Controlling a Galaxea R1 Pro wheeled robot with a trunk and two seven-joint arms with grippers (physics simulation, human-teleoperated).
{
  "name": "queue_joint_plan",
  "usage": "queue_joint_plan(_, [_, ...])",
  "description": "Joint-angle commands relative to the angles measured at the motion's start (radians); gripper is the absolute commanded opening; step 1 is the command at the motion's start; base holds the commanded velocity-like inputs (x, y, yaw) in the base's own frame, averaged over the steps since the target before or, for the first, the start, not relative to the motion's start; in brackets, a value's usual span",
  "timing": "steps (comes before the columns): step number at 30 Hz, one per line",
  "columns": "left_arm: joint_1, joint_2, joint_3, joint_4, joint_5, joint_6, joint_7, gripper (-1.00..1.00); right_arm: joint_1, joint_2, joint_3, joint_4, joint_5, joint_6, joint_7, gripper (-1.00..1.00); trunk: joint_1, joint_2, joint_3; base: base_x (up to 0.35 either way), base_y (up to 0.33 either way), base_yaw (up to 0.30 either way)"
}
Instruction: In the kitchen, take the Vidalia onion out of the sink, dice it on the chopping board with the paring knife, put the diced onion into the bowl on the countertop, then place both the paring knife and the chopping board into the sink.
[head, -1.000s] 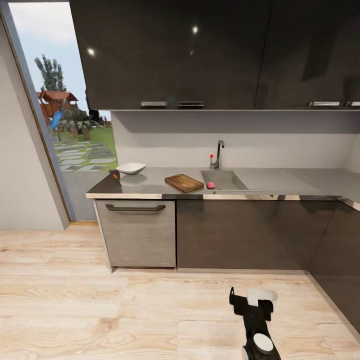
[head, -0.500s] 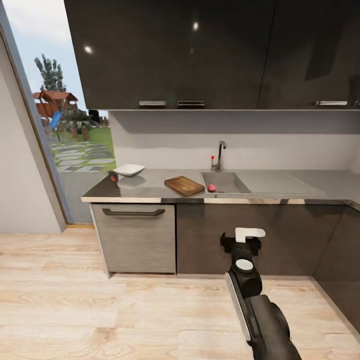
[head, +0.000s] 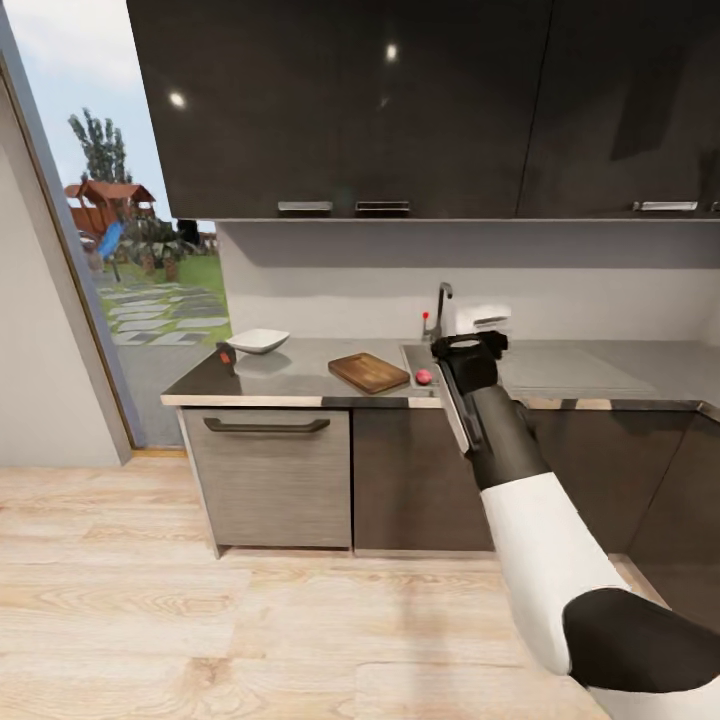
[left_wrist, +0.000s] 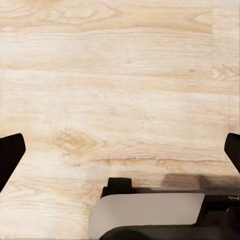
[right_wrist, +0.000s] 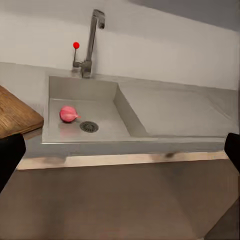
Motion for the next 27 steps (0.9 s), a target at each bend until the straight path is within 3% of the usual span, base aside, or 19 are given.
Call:
queue_joint_plan(1, [0.001, 0.000, 0.001, 0.006, 0.001, 0.000, 0.001, 1.00, -0.053, 0.000, 0.001, 0.071, 0.007, 0.006, 0.003, 1.00, 0.000, -0.001, -0.001, 0.000, 0.000, 0.000])
queue_joint_plan(2, [0.001, 0.001, 0.001, 0.011, 0.001, 0.000, 0.001, 1.00, -0.079, 0.000, 0.001, 0.107, 0.007, 0.005, 0.003, 1.00, 0.000, -0.001, -0.001, 0.000, 0.000, 0.000])
queue_joint_plan(3, [0.001, 0.001, 0.002, 0.031, 0.001, 0.001, 0.001, 1.00, -0.157, 0.000, 0.000, 0.212, 0.006, -0.004, 0.004, 1.00, 0.000, -0.001, -0.001, 0.000, 0.000, 0.000])
queue_joint_plan(8, [0.001, 0.001, 0.004, 0.085, 0.001, 0.000, 0.001, 1.00, -0.332, 0.000, -0.004, 0.448, -0.009, -0.066, 0.006, 1.00, 0.000, -0.001, -0.001, 0.000, 0.000, 0.000])
queue_joint_plan(11, [0.001, 0.002, 0.004, 0.106, 0.001, 0.000, 0.000, 1.00, -0.418, 0.000, -0.005, 0.557, -0.077, -0.094, 0.008, 1.00, 0.000, -0.001, -0.001, 0.000, 0.000, 0.000])
queue_joint_plan(14, [0.001, 0.004, 0.004, 0.118, 0.001, 0.000, 0.000, 1.00, -0.446, 0.000, -0.005, 0.593, -0.171, -0.101, 0.010, 1.00, 0.000, -0.001, -0.001, 0.000, 0.000, 0.000])
queue_joint_plan(17, [0.001, 0.005, 0.004, 0.134, 0.001, 0.000, 0.000, 1.00, -0.459, 0.000, -0.001, 0.611, -0.297, -0.102, 0.011, 1.00, 0.000, -0.001, -0.001, 0.048, 0.000, 0.000])
queue_joint_plan(19, [0.001, 0.006, 0.004, 0.140, 0.001, 0.000, 0.000, 1.00, -0.463, 0.000, 0.002, 0.616, -0.350, -0.101, 0.011, 1.00, 0.000, -0.001, -0.001, 0.121, 0.000, 0.000])
queue_joint_plan(23, [0.001, 0.007, 0.004, 0.144, 0.001, 0.000, 0.000, 1.00, -0.465, 0.000, 0.004, 0.620, -0.390, -0.100, 0.026, 1.00, 0.000, -0.001, -0.001, 0.175, 0.000, 0.000])
queue_joint_plan(27, [0.001, 0.007, 0.004, 0.146, 0.001, 0.000, 0.000, 1.00, -0.466, 0.000, 0.005, 0.639, -0.404, -0.100, 0.109, 1.00, 0.000, -0.001, -0.001, 0.230, 0.030, 0.000])
